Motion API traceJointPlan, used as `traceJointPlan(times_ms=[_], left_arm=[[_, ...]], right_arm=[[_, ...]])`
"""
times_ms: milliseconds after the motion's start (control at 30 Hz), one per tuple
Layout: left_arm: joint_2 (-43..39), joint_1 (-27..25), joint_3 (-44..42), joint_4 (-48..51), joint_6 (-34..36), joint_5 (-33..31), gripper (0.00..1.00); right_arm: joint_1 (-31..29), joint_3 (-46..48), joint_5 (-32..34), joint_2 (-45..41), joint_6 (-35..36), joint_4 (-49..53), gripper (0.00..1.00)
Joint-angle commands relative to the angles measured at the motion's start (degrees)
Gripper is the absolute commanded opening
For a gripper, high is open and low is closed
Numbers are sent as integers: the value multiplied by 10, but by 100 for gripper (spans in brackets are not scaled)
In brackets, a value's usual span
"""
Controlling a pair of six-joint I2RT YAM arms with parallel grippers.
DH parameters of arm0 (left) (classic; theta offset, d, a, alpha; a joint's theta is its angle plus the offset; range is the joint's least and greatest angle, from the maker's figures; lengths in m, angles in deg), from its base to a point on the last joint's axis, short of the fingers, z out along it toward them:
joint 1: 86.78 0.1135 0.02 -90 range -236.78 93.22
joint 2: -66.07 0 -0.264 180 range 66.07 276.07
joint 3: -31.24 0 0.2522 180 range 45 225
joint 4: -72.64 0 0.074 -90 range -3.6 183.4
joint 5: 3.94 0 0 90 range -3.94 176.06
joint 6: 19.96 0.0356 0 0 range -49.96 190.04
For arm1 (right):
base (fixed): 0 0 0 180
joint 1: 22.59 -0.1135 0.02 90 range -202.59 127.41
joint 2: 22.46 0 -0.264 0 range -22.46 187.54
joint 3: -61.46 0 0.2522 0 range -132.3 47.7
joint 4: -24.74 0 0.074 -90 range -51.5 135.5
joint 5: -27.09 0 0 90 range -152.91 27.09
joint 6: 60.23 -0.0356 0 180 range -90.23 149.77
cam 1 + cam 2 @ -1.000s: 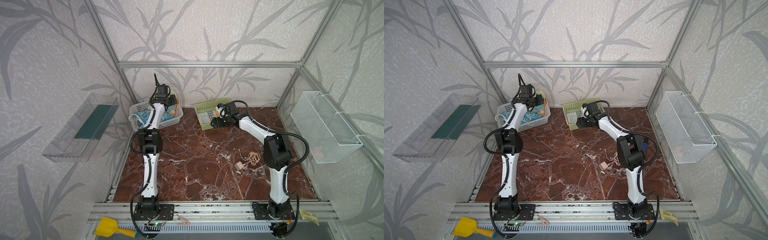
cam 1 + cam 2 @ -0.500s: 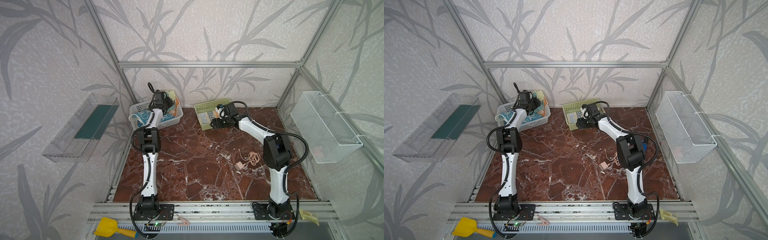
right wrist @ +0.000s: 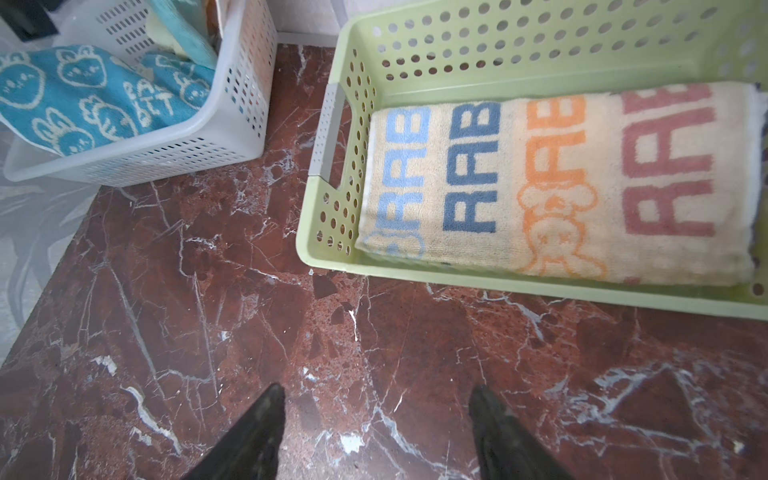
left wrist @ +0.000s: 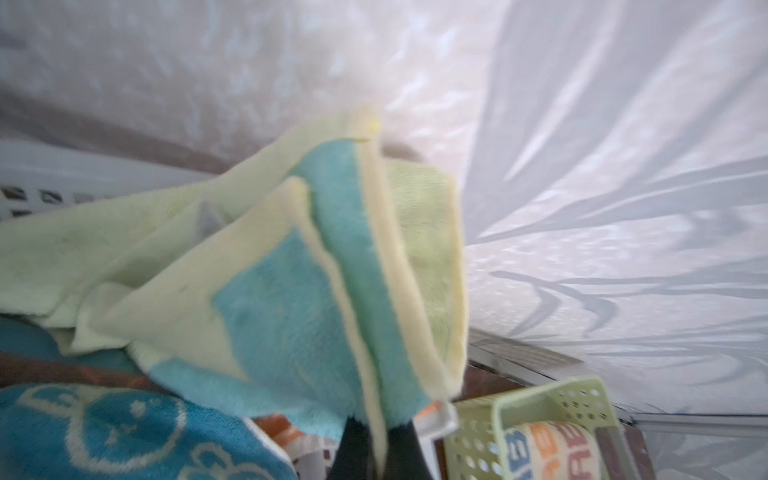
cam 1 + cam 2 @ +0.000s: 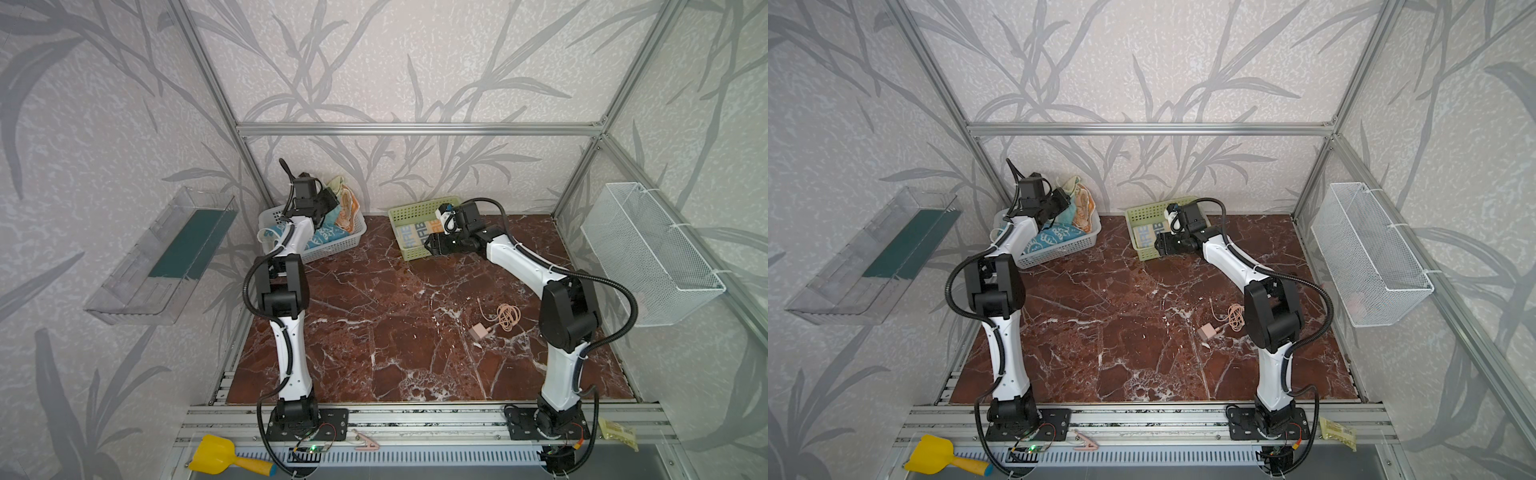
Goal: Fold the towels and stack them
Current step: 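Grasp the yellow-green towel in the white basket with left gripper while right gripper withdraws, then drop the yellow-green towel on the table with the left gripper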
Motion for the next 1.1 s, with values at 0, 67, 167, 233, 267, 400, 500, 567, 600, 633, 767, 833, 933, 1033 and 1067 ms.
traceJointPlan(times_ms=[0,67,167,233,267,400,500,567,600,633,767,833,933,1033,1067], left_arm=[[-131,-3,-37,-31,45,29,0],[-193,-3,-69,-21,58,35,0],[-284,-3,-107,10,83,37,0],[-340,-3,-122,43,103,38,0],[-362,-4,-125,59,111,37,0],[-440,-8,-138,142,150,32,0],[-492,-42,-184,187,179,3,0],[-523,-87,-237,205,200,-43,0],[-539,-121,-274,209,207,-68,0],[-553,-157,-315,205,208,-87,0],[-583,-292,-497,141,153,-136,24],[-577,-345,-565,121,131,-136,54],[-585,-366,-593,144,118,-140,62],[-635,-365,-610,154,127,-172,63],[-650,-364,-615,157,128,-189,63]], right_arm=[[-12,21,3,-65,-7,8,70],[-17,39,5,-96,-7,14,69],[-26,70,8,-147,-10,20,69],[-32,96,5,-180,-15,24,69],[-35,107,3,-192,-18,25,69],[-42,153,-3,-238,-33,28,69],[-45,188,-14,-265,-48,26,69],[-44,215,-20,-282,-56,24,69],[-44,232,-21,-291,-61,22,69],[-44,250,-20,-301,-64,22,69],[-44,311,-9,-333,-73,27,69],[-44,334,-2,-343,-72,34,69],[-44,352,2,-346,-76,39,69],[-45,356,-2,-333,-82,29,69],[-45,354,-3,-326,-84,24,69]])
